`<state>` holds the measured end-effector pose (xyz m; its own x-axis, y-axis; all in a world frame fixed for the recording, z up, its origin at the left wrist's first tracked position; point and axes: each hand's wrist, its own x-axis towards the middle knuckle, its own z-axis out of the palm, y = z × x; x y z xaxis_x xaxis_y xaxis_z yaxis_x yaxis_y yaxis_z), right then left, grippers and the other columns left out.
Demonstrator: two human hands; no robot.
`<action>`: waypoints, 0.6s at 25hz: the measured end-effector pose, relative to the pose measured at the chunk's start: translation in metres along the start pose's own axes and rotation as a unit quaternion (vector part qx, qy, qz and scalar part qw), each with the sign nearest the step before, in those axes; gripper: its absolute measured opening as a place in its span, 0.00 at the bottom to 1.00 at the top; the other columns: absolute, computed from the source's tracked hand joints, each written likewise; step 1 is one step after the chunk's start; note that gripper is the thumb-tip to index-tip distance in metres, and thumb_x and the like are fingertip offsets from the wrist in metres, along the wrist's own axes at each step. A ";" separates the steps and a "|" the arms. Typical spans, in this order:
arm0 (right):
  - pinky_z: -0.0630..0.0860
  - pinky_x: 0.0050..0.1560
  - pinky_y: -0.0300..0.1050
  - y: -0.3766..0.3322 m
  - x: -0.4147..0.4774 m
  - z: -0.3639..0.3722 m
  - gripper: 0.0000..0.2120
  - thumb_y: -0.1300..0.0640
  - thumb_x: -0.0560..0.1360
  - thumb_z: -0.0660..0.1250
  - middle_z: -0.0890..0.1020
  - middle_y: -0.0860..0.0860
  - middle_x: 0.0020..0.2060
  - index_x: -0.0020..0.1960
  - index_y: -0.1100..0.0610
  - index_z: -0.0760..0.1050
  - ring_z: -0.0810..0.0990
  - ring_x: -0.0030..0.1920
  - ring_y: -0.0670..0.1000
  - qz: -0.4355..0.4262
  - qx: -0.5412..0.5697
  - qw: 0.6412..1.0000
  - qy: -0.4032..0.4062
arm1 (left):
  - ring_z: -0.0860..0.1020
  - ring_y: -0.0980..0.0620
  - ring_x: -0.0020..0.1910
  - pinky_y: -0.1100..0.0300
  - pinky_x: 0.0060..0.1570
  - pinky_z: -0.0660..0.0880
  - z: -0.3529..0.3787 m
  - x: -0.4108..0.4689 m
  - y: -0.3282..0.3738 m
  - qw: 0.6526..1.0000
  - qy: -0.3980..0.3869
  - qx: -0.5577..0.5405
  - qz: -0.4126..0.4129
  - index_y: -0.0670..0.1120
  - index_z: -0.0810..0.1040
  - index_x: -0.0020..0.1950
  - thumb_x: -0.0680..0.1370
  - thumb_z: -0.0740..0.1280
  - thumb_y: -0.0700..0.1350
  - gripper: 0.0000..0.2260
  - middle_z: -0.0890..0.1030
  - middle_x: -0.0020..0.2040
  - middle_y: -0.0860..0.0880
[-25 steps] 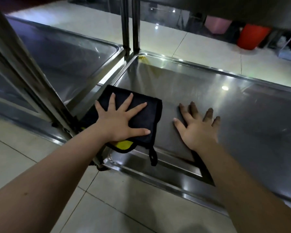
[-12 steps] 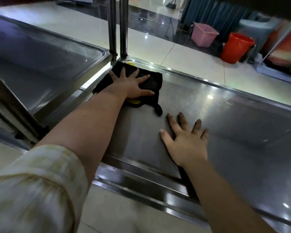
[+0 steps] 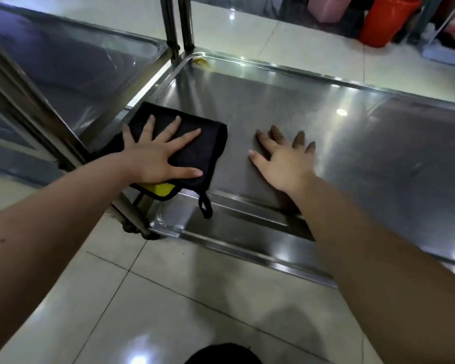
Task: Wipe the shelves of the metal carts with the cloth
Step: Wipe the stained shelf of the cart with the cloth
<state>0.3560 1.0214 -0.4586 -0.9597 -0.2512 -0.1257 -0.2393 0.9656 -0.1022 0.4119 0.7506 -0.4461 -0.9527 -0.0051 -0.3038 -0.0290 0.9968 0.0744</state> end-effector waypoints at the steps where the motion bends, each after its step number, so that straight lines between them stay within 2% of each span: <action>1: 0.40 0.74 0.65 0.016 -0.006 -0.005 0.29 0.33 0.79 0.47 0.49 0.45 0.79 0.78 0.39 0.48 0.44 0.78 0.63 -0.014 -0.015 1.000 -0.008 | 0.34 0.41 0.77 0.30 0.68 0.34 -0.001 -0.003 0.002 1.000 0.001 -0.001 -0.004 0.78 0.33 0.67 0.59 0.48 0.82 0.40 0.34 0.78 0.59; 3: 0.43 0.75 0.64 0.062 -0.025 -0.011 0.29 0.33 0.79 0.48 0.49 0.44 0.79 0.78 0.39 0.49 0.46 0.78 0.58 -0.001 -0.034 0.999 -0.015 | 0.34 0.40 0.76 0.29 0.68 0.35 -0.002 -0.009 0.012 1.000 -0.002 -0.008 -0.014 0.78 0.33 0.66 0.59 0.49 0.81 0.40 0.34 0.78 0.59; 5: 0.45 0.74 0.65 0.119 -0.050 -0.015 0.30 0.33 0.79 0.49 0.49 0.43 0.79 0.78 0.38 0.49 0.47 0.78 0.59 0.053 -0.028 0.998 -0.012 | 0.33 0.38 0.76 0.28 0.68 0.34 0.002 -0.013 0.034 1.000 -0.003 -0.013 -0.014 0.77 0.34 0.68 0.59 0.50 0.81 0.42 0.34 0.78 0.58; 9: 0.49 0.74 0.65 0.210 -0.090 -0.020 0.32 0.31 0.77 0.48 0.49 0.45 0.79 0.78 0.38 0.47 0.49 0.77 0.62 0.134 -0.023 0.990 -0.029 | 0.32 0.34 0.74 0.25 0.64 0.34 0.012 -0.018 0.125 1.000 -0.005 0.006 0.022 0.72 0.34 0.72 0.61 0.50 0.83 0.45 0.32 0.78 0.55; 12: 0.44 0.74 0.67 0.237 -0.103 -0.013 0.32 0.29 0.76 0.46 0.47 0.43 0.79 0.77 0.35 0.43 0.45 0.78 0.62 0.150 -0.019 0.988 -0.032 | 0.31 0.31 0.73 0.22 0.61 0.35 0.021 -0.015 0.215 0.998 0.003 0.025 0.061 0.69 0.34 0.74 0.62 0.49 0.83 0.47 0.31 0.78 0.53; 15: 0.41 0.73 0.68 0.239 -0.100 -0.005 0.30 0.30 0.77 0.46 0.46 0.42 0.79 0.76 0.33 0.43 0.44 0.78 0.61 0.147 -0.004 0.989 -0.002 | 0.30 0.30 0.73 0.21 0.59 0.34 0.030 -0.013 0.294 0.996 0.005 0.037 0.084 0.68 0.34 0.74 0.62 0.48 0.83 0.47 0.31 0.78 0.51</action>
<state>0.3946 1.2774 -0.4659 -0.9876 0.0399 -0.1517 0.0484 0.9974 -0.0526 0.4254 1.0462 -0.4488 -0.9452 0.1612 -0.2839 0.1526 0.9869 0.0521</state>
